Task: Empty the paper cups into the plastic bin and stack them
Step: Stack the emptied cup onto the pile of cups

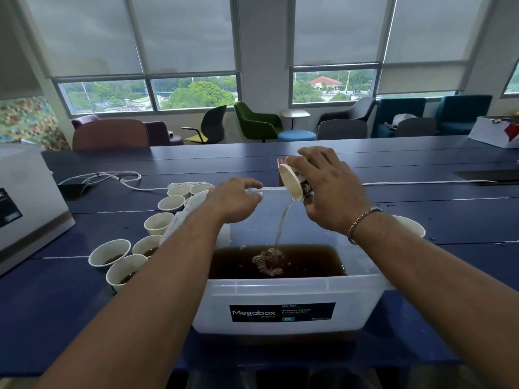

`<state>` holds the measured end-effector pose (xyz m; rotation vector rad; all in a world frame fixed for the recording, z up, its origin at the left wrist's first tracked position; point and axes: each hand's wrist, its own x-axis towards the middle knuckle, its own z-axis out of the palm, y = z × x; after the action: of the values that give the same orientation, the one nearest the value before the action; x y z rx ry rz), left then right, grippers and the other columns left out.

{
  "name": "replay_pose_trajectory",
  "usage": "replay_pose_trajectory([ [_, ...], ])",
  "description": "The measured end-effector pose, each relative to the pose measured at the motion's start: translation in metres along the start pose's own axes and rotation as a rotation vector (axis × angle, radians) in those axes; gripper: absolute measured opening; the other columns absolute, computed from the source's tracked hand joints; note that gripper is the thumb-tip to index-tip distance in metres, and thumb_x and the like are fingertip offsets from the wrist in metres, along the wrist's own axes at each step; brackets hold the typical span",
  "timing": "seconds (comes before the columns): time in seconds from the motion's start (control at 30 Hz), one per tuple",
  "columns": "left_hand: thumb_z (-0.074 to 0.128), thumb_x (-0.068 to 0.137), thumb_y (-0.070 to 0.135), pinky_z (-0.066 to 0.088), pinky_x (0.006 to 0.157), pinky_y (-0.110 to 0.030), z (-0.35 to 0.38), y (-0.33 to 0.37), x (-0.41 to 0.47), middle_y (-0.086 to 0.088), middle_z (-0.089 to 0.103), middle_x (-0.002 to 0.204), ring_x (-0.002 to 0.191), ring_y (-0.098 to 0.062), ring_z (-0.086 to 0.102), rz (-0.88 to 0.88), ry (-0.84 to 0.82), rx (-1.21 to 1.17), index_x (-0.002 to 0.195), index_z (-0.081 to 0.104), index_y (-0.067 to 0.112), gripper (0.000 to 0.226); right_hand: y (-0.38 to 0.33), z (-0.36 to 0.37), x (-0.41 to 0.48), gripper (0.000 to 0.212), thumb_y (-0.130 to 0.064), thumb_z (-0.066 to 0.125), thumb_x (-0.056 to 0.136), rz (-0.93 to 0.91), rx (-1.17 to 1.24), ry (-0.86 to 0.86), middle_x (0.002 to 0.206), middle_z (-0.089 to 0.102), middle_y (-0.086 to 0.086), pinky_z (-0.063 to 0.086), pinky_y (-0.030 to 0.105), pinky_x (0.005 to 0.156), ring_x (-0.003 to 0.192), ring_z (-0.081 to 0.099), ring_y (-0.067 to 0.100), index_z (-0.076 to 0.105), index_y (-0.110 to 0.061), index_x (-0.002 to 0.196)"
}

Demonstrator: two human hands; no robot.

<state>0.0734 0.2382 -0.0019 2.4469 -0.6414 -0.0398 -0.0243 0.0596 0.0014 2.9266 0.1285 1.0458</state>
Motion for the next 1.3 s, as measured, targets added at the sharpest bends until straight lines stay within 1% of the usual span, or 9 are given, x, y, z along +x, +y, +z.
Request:
replay_pose_trajectory([
  [0.13, 0.050, 0.099, 0.038, 0.041, 0.108, -0.051, -0.002, 0.004, -0.002, 0.000, 0.056, 0.140, 0.123, -0.024, 0.052, -0.016, 0.004, -0.009, 0.128, 0.061, 0.032, 0.031, 0.001, -0.001, -0.002, 0.078, -0.027, 0.079, 0.071, 0.018, -0.023, -0.069, 0.139, 0.047, 0.005, 0.045, 0.045, 0.095, 0.127, 0.040, 0.028, 0.041, -0.025, 0.139],
  [0.3, 0.039, 0.105, 0.035, 0.047, 0.093, -0.038, 0.000, 0.041, 0.000, -0.010, 0.062, 0.125, 0.109, -0.027, 0.058, -0.098, 0.044, -0.079, 0.122, 0.063, 0.006, 0.041, 0.009, -0.002, 0.001, 0.071, -0.040, 0.079, 0.072, 0.295, 0.434, -0.249, 0.118, 0.056, -0.002, 0.046, 0.029, 0.077, 0.100, 0.052, 0.017, 0.040, -0.024, 0.129],
  [0.43, 0.040, 0.102, 0.043, 0.052, 0.087, -0.039, 0.015, 0.081, 0.005, -0.003, 0.068, 0.102, 0.095, -0.021, 0.062, -0.062, 0.165, -0.404, 0.091, 0.067, 0.018, 0.038, 0.027, -0.016, 0.002, 0.069, -0.042, 0.082, 0.066, 0.345, 0.416, -0.140, 0.109, 0.055, -0.005, 0.040, 0.024, 0.071, 0.100, 0.051, 0.017, 0.051, -0.022, 0.124],
  [0.57, 0.047, 0.093, 0.047, 0.055, 0.091, -0.045, 0.033, 0.130, 0.006, -0.004, 0.068, 0.111, 0.099, -0.023, 0.067, 0.070, 0.092, -0.566, 0.110, 0.066, 0.022, 0.036, 0.061, -0.036, -0.008, 0.069, -0.039, 0.080, 0.069, 0.472, 0.433, -0.108, 0.113, 0.058, -0.001, 0.037, 0.027, 0.071, 0.098, 0.054, 0.022, 0.044, -0.021, 0.125],
  [0.7, 0.042, 0.102, 0.039, 0.046, 0.082, -0.030, 0.057, 0.171, 0.009, -0.003, 0.065, 0.112, 0.098, -0.018, 0.061, 0.179, -0.001, -0.456, 0.121, 0.064, 0.012, 0.040, 0.095, -0.055, -0.028, 0.072, -0.041, 0.077, 0.072, 0.582, 0.408, -0.073, 0.111, 0.053, -0.003, 0.039, 0.029, 0.074, 0.096, 0.053, 0.021, 0.041, -0.018, 0.130],
  [0.9, 0.036, 0.105, 0.039, 0.039, 0.081, -0.030, 0.086, 0.197, 0.006, -0.018, 0.065, 0.117, 0.093, -0.024, 0.057, 0.243, -0.171, -0.217, 0.115, 0.066, 0.002, 0.048, 0.125, -0.044, -0.064, 0.063, -0.033, 0.079, 0.069, 0.727, 0.390, -0.134, 0.111, 0.060, 0.005, 0.053, 0.041, 0.078, 0.094, 0.059, 0.025, 0.042, -0.019, 0.118],
  [1.03, 0.034, 0.104, 0.043, 0.043, 0.099, -0.039, 0.097, 0.192, 0.008, -0.017, 0.064, 0.122, 0.112, -0.032, 0.058, 0.263, -0.174, -0.109, 0.108, 0.067, 0.003, 0.051, 0.136, -0.027, -0.084, 0.072, -0.034, 0.081, 0.071, 0.838, 0.388, -0.226, 0.120, 0.056, 0.009, 0.047, 0.033, 0.077, 0.098, 0.056, 0.025, 0.038, -0.016, 0.126],
  [1.17, 0.033, 0.102, 0.047, 0.042, 0.104, -0.049, 0.091, 0.174, 0.014, -0.011, 0.065, 0.120, 0.108, -0.029, 0.058, 0.245, -0.125, -0.069, 0.117, 0.066, 0.011, 0.051, 0.139, -0.016, -0.095, 0.107, -0.043, 0.088, 0.063, 0.951, 0.447, -0.416, 0.143, 0.045, 0.012, 0.046, 0.041, 0.099, 0.120, 0.051, 0.030, 0.025, -0.018, 0.145],
  [1.3, 0.035, 0.105, 0.041, 0.042, 0.089, -0.034, 0.069, 0.146, 0.024, -0.007, 0.062, 0.119, 0.099, -0.020, 0.054, 0.237, -0.062, -0.073, 0.125, 0.061, 0.012, 0.044, 0.128, -0.020, -0.073, 0.094, -0.054, 0.080, 0.069, 0.862, 0.428, -0.320, 0.146, 0.044, 0.008, 0.042, 0.042, 0.103, 0.126, 0.049, 0.028, 0.033, -0.022, 0.143],
])
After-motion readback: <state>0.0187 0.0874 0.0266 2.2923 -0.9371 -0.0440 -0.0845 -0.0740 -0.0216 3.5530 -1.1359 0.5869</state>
